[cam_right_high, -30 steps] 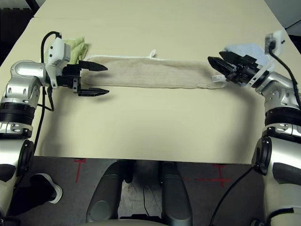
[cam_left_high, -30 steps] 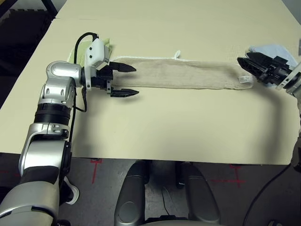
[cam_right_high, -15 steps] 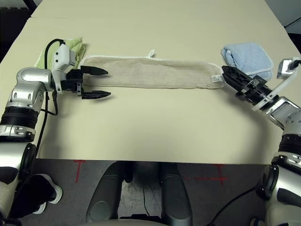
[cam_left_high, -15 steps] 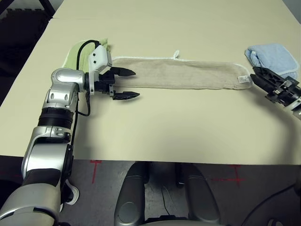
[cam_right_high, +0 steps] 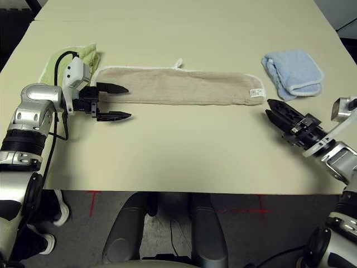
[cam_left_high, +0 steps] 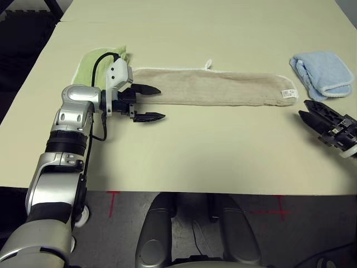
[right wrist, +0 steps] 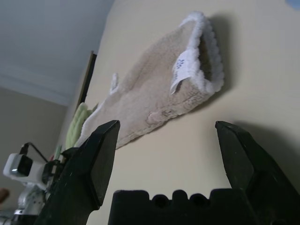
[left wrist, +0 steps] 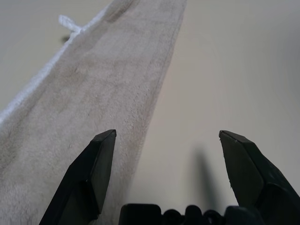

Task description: Fold the towel and set it aside.

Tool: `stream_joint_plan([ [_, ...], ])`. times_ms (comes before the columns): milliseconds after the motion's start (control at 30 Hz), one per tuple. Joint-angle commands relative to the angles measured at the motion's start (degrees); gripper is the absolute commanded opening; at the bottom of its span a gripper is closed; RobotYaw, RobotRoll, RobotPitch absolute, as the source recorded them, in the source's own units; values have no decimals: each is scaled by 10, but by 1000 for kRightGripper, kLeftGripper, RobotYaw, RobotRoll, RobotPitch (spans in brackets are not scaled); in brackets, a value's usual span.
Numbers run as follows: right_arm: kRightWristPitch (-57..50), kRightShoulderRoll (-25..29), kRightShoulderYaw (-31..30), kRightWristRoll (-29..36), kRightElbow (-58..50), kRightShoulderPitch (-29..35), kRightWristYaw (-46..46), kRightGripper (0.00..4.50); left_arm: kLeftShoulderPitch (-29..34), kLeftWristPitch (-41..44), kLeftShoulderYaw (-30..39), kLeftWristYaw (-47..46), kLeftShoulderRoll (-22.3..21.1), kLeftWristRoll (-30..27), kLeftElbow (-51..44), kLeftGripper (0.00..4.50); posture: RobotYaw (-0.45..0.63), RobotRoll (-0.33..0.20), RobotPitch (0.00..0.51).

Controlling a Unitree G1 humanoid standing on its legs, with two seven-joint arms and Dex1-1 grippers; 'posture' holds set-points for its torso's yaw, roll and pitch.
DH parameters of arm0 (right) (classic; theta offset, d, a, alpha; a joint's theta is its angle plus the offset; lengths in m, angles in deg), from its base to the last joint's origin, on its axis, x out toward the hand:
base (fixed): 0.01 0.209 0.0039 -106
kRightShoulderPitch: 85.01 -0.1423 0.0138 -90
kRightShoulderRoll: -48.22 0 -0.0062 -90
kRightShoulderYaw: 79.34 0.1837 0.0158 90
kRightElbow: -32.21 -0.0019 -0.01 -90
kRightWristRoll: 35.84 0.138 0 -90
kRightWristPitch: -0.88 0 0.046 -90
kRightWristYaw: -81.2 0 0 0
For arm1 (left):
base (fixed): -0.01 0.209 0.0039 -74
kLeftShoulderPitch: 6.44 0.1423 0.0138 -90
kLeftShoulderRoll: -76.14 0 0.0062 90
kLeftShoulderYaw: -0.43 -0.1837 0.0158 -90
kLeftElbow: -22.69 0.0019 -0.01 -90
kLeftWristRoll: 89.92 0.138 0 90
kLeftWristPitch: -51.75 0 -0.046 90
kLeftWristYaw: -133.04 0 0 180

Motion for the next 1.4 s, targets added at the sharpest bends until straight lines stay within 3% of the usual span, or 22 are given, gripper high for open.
stream_joint_plan([
  [33, 15, -2, 5, -4, 26, -12, -35, 4453, 2, 7, -4, 8, -8, -4, -11, 4465, -40, 0, 338],
  [267, 51, -9, -25, -24, 61, -41, -50, 4453, 10, 15, -2, 5, -14, -5, -20, 4465, -29, 0, 339],
  [500, -9, -17, -11, 28, 43, -40, -76, 4453, 20, 21, -3, 4, -16, -6, -30, 4465, -27, 0, 344],
  [833, -5, -57, 12, 74, 13, -29, -138, 4453, 22, 31, -5, 0, -13, -7, -28, 4465, -45, 0, 351],
  [1267, 66, -51, -21, 45, 63, -79, -136, 4453, 22, 35, -5, -1, -16, -7, -33, 4465, -34, 0, 351],
  [1400, 71, -48, -27, 37, 65, -73, -133, 3516, 23, 35, -4, -1, -17, -7, -35, 4500, -33, 0, 352],
])
